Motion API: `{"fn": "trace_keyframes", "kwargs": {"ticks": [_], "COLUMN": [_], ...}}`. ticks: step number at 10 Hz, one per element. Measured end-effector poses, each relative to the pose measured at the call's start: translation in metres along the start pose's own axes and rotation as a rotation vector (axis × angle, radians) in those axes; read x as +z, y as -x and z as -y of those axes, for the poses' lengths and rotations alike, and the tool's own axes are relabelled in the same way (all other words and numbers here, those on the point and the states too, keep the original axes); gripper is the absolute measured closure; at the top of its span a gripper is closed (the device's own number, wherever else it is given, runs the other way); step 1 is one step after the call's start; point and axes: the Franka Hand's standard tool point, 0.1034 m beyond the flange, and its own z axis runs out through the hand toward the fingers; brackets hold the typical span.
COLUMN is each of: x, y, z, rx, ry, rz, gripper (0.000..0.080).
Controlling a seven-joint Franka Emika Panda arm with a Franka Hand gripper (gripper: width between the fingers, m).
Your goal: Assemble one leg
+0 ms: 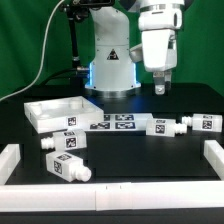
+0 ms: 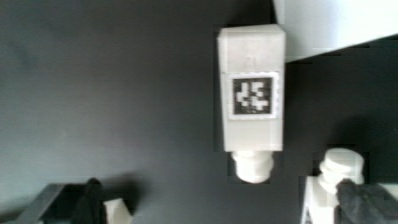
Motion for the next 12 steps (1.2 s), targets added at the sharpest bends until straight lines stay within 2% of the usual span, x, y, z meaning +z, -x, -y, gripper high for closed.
{"fn": "trace_keyframes", "kwargs": {"ticks": [2, 3, 5, 7, 8, 9, 12], "x": [0.000, 0.001, -0.001, -0.007, -0.006, -0.005, -0.004], "y": [0.001, 0.008, 0.055, 0.108, 0.130, 0.151, 0.149], "z": [-0.001, -0.004, -0.022, -0.043, -0.051, -0.056, -0.055], "rx": [0.004, 0.000, 0.044, 0.024, 0.033, 0.050, 0.069], "ry": [0.000, 0.002, 0.017, 0.036, 0.032, 0.015, 0.014], "rz": [0.001, 0.002, 0.019, 0.043, 0.055, 0.066, 0.066], "gripper": [0.0150, 0.0150, 0.0150, 0.0150, 0.0150, 0.0150, 0.0150]}}
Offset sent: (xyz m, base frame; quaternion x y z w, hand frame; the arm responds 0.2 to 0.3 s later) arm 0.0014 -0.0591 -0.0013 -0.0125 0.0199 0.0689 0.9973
